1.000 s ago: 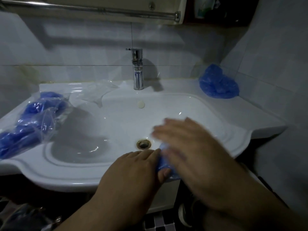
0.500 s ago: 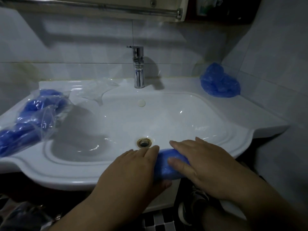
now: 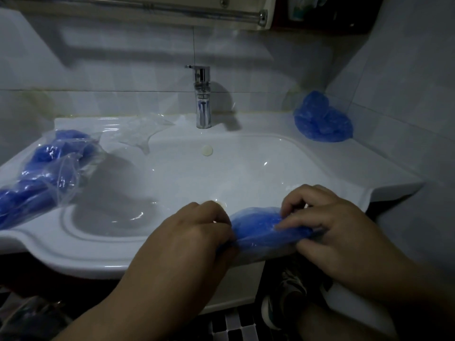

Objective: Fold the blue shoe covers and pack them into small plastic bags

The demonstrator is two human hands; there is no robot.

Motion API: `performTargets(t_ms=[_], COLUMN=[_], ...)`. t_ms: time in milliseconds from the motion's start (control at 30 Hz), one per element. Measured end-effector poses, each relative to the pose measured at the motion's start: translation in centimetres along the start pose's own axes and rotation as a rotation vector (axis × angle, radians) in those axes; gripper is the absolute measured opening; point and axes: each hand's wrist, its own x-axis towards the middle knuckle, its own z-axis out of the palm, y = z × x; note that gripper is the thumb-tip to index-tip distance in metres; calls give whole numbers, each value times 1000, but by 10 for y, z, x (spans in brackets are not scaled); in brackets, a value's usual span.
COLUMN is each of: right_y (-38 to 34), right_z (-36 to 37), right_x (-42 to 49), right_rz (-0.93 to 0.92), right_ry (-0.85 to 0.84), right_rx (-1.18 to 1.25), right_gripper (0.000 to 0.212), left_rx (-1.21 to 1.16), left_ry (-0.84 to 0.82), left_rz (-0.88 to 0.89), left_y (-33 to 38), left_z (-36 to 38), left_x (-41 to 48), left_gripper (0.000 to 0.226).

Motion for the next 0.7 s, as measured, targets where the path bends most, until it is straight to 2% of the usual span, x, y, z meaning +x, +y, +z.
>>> performTargets(t_ms=[100, 200, 300, 400, 567, 700], right_y=[1, 2, 0, 0, -4, -13], right_z=[-1, -3, -3, 3, 16, 20], right_x=[1, 1, 5, 12, 18, 22], right_rz=[30, 107, 204, 305, 400, 410], right_ry=[-56, -71, -25, 24, 57, 50], right_rx=[42, 115, 189, 211, 21, -99], right_gripper=[24, 15, 6, 14, 15, 20], left_rx=[-42, -87, -171, -259, -366, -183], left_ry=[-52, -93, -92, -70, -18, 18], left_rz=[-63, -179, -277, -417, -603, -631], left_y=[-7, -14, -11, -18, -28, -36], left_z=[2, -2, -17, -20, -19, -20], left_x=[0, 0, 0, 5, 13, 13], left_gripper=[29, 42, 25, 12, 34, 48])
